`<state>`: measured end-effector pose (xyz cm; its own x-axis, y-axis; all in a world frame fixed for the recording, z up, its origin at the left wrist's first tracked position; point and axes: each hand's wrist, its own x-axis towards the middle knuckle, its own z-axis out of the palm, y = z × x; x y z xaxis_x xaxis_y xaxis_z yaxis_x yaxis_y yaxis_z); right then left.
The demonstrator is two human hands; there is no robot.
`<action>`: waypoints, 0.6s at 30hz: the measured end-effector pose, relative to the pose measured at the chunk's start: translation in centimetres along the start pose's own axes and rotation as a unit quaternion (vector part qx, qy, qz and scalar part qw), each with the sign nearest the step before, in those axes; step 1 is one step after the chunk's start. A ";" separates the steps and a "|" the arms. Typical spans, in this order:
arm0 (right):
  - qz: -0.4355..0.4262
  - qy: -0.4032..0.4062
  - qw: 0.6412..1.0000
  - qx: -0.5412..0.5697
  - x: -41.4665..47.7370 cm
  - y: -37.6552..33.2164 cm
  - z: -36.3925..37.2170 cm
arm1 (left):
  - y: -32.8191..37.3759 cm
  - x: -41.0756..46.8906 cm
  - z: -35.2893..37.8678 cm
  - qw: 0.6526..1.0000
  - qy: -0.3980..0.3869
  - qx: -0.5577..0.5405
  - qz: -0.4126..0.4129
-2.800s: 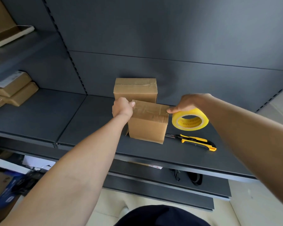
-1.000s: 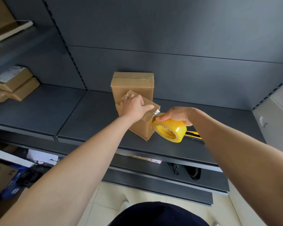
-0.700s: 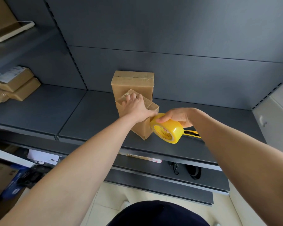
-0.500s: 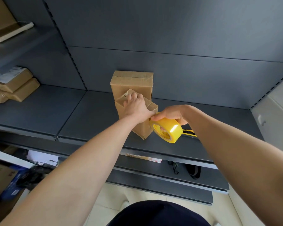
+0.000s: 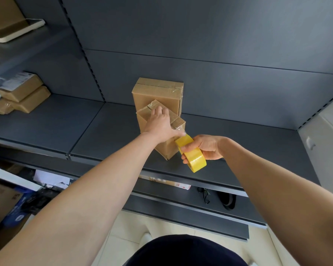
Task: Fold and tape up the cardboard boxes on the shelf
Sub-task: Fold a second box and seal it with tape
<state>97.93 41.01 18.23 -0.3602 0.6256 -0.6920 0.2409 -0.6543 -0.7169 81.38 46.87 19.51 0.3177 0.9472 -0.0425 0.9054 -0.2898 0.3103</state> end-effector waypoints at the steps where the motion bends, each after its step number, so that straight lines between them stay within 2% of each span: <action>1: 0.001 -0.004 1.000 0.014 -0.1 -0.1 0.1 | 0.1 -0.1 0.1 1.000 0.007 0.006 0.002; 14: -0.006 0.049 0.997 0.053 1.1 -0.5 1.7 | -0.1 -1.6 0.3 0.998 0.055 0.016 0.023; 18: -0.021 0.026 0.999 0.033 1.3 0.1 1.8 | -1.1 -2.3 0.3 0.999 0.040 -0.006 0.009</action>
<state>95.90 41.01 17.38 -0.3213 0.6733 -0.6659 0.1660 -0.6522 -0.7396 79.77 44.95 19.00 0.3104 0.9498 0.0402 0.8960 -0.3064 0.3214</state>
